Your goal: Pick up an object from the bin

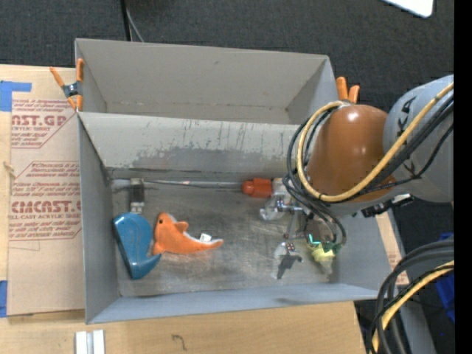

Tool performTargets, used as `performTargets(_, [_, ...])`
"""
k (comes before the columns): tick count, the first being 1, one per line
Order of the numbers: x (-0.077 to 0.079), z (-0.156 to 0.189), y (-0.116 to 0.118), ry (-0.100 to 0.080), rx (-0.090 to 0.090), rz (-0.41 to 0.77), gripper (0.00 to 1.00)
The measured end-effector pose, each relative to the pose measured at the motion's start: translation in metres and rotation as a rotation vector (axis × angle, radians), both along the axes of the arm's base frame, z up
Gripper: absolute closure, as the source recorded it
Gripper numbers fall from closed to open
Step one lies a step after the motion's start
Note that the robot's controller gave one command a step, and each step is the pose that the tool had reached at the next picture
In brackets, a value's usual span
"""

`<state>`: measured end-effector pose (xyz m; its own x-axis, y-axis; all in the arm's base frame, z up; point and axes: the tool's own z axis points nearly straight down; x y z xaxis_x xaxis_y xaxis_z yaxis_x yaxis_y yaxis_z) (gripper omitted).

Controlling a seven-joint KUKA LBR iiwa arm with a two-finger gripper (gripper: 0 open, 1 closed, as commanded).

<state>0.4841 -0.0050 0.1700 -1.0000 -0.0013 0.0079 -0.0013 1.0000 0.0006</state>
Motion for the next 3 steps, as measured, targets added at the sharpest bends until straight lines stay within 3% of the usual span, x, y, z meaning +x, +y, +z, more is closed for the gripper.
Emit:
performTargets(1, [0.002, 0.004, 0.000, -0.008, 0.000, 0.000, 0.00])
performTargets(2, [0.023, -0.009, 0.029, -0.011, -0.002, 0.052, 0.00])
performTargets(3, [0.033, -0.041, 0.060, -0.011, 0.001, 0.163, 0.00])
